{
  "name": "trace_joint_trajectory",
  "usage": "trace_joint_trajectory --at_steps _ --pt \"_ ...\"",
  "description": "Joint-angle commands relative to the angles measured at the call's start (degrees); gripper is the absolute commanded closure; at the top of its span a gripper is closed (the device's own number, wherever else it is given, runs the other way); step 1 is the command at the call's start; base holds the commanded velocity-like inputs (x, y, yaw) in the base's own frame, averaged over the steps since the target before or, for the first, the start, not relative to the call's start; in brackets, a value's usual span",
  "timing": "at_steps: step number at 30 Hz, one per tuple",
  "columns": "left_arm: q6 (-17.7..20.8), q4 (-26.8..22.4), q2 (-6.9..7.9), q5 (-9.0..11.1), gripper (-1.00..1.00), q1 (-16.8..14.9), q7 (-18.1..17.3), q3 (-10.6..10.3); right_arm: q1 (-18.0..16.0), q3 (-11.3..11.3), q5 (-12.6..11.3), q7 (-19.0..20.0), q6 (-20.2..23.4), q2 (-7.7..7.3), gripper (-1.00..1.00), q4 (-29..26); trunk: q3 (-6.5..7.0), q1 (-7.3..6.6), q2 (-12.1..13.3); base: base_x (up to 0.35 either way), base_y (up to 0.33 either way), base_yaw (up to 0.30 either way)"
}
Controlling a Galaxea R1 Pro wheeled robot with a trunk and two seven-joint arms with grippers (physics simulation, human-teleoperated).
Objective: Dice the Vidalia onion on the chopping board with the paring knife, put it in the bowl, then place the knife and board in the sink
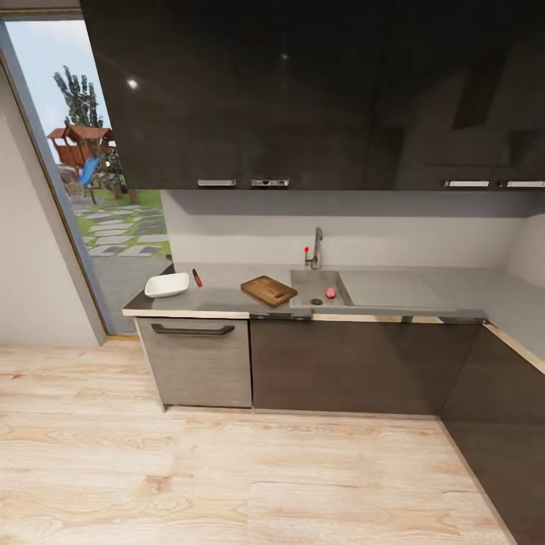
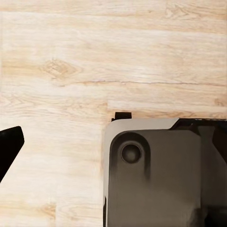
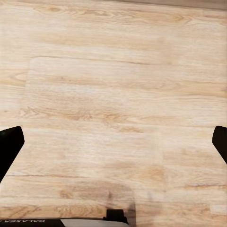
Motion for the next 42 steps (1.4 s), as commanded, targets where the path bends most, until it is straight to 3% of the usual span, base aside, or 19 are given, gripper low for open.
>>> trace_joint_trajectory --at_steps 1,42 --pt "-0.18 0.04 0.0 0.15 -1.0 -0.05 -0.03 0.03 -0.05 0.0 0.4 -0.36 -0.11 0.02 -1.0 0.03 -0.13 0.03 -0.12 0.0 0.0 0.0" --pt "-0.26 0.47 0.17 0.06 -1.0 -0.06 -0.03 -0.12 -0.05 -0.04 0.4 -0.39 -0.11 -0.08 -1.0 -0.5 -0.13 0.03 -0.12 0.0 0.0 0.0"
